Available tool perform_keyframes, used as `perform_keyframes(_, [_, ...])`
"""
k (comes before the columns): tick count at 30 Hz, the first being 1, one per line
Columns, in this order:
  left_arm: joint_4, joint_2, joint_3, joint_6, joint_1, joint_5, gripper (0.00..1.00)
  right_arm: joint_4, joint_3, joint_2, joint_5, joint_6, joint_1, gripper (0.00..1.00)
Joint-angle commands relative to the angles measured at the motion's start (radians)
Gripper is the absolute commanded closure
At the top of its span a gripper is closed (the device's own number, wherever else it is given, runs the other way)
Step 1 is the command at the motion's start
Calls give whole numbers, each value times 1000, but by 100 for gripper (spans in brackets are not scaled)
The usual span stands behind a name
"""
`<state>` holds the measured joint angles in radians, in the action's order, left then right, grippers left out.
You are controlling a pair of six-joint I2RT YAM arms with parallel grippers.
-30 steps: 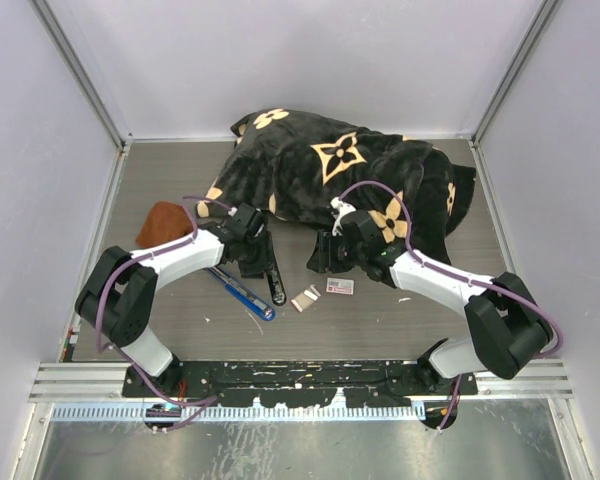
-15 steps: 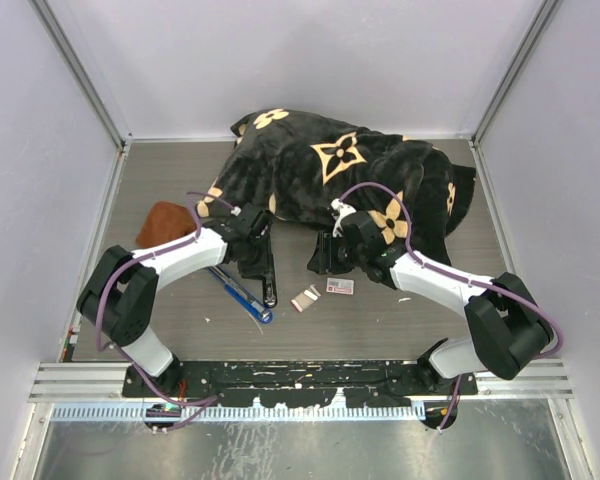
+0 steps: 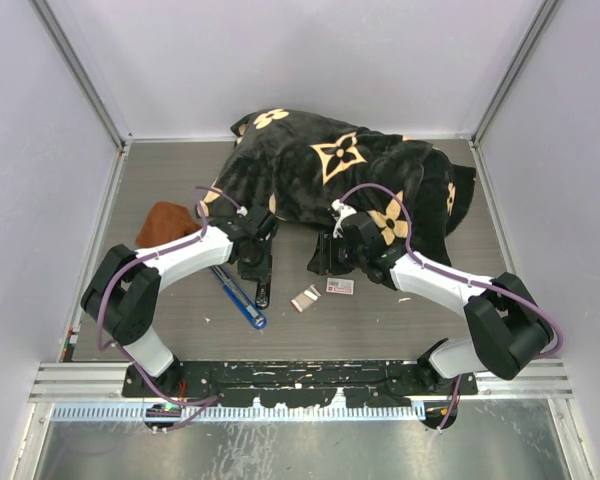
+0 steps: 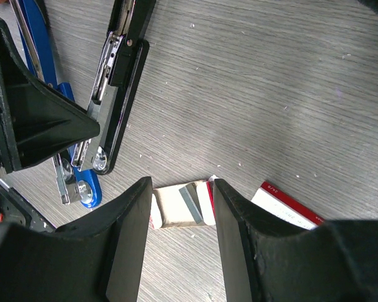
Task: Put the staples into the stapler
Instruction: Adjust the stapler at the center of the board.
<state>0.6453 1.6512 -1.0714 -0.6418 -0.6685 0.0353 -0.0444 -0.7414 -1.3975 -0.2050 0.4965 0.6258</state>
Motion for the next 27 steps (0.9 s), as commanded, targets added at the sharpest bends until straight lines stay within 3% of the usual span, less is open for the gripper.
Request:
perform_keyframes(1, [57, -11, -43, 25, -13, 42, 75, 49, 2, 41, -10, 4, -5, 51])
perform_keyframes(27, [100, 7, -83, 39, -57, 94, 84, 52, 16, 57, -13, 0, -5, 50])
